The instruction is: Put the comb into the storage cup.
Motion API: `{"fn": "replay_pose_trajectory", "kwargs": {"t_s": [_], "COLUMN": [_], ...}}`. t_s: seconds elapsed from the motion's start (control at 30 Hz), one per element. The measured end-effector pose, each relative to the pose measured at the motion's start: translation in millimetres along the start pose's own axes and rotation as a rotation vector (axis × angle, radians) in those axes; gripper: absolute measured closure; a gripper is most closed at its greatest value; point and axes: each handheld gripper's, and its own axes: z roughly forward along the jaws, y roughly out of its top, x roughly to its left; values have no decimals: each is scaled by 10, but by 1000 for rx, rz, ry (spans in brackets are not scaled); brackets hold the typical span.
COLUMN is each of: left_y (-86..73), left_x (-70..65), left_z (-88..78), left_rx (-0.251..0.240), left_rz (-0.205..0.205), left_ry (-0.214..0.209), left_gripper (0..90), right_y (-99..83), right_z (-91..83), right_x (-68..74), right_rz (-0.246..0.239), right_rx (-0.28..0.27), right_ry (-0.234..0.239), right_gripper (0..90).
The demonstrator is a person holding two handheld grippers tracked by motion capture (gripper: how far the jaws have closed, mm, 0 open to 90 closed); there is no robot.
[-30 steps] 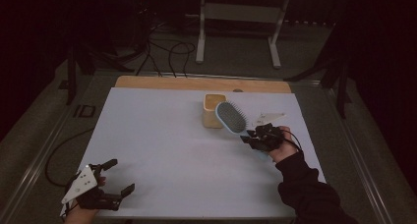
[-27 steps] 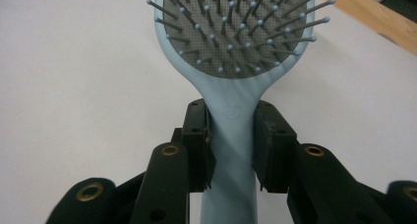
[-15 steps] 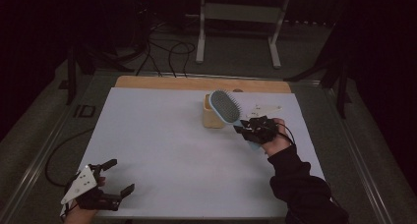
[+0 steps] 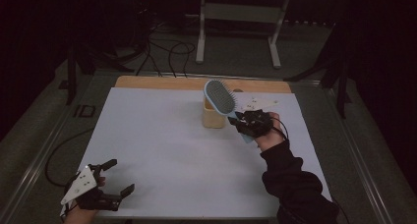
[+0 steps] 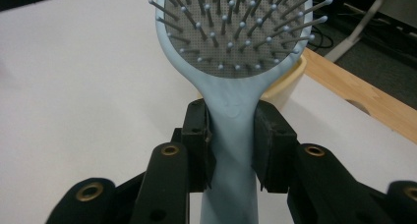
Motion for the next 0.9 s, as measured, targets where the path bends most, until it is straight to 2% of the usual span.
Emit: {"fn": "replay_pose_trajectory", "kwargs": {"t_s": [0.23,0.37,0.9], "left_y": [-1,-2,-4], "left_x": [-3,0,5], "left_z": [4,3,-2], "left_rx": [0,-1,-3], "left_rz": [0,-2,-2], "left_ry": [-1,-2,-2], "left_gripper": [0,0,0], "right_y": [113,181,435], "right_z": [17,50,162], "right_x": [-15,1,-63], "right_rz": [23,6,49], "right_rx": [-40,-43,-115], "right_ry": [-39,-44,-66], "right_gripper": [701,701,701]}}
